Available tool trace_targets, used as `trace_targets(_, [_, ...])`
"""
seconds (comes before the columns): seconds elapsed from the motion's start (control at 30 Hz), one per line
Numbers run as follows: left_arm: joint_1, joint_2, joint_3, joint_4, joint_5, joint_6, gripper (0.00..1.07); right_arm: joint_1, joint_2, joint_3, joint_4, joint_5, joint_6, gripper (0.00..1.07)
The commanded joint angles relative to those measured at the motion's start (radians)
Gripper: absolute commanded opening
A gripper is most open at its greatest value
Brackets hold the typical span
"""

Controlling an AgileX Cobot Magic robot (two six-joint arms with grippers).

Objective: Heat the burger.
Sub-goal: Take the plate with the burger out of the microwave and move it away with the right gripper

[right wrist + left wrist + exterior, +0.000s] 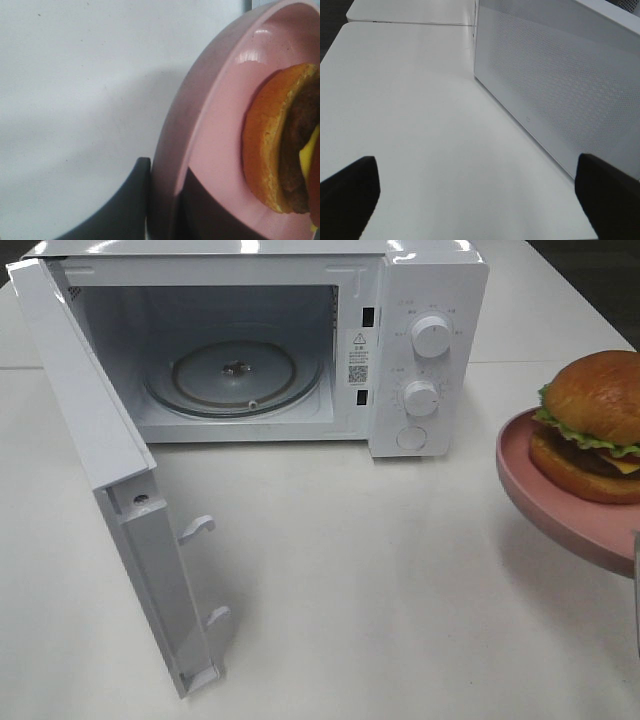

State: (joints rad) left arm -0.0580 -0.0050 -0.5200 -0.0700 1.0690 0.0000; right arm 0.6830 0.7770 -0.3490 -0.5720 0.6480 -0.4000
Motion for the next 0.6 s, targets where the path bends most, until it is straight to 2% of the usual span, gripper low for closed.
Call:
trace_targets(0.03, [0.003,-0.006,0.004,0.001,-0.002,0.000,0.98,-0.005,-0.008,-0.008,-0.117,0.037,0.161,0.00])
trace_targets(0.4, [0.003,-0.006,0.004,0.001,-0.002,0.000,0.98,-0.005,0.017,-0.008,-0.203,0.143,0.389,0.00])
trace_targets(0.6, [0.003,-0.006,0.004,0.001,-0.002,0.000,0.98,-0.005,0.157,-0.014,-0.269,0.167,0.552,0.00])
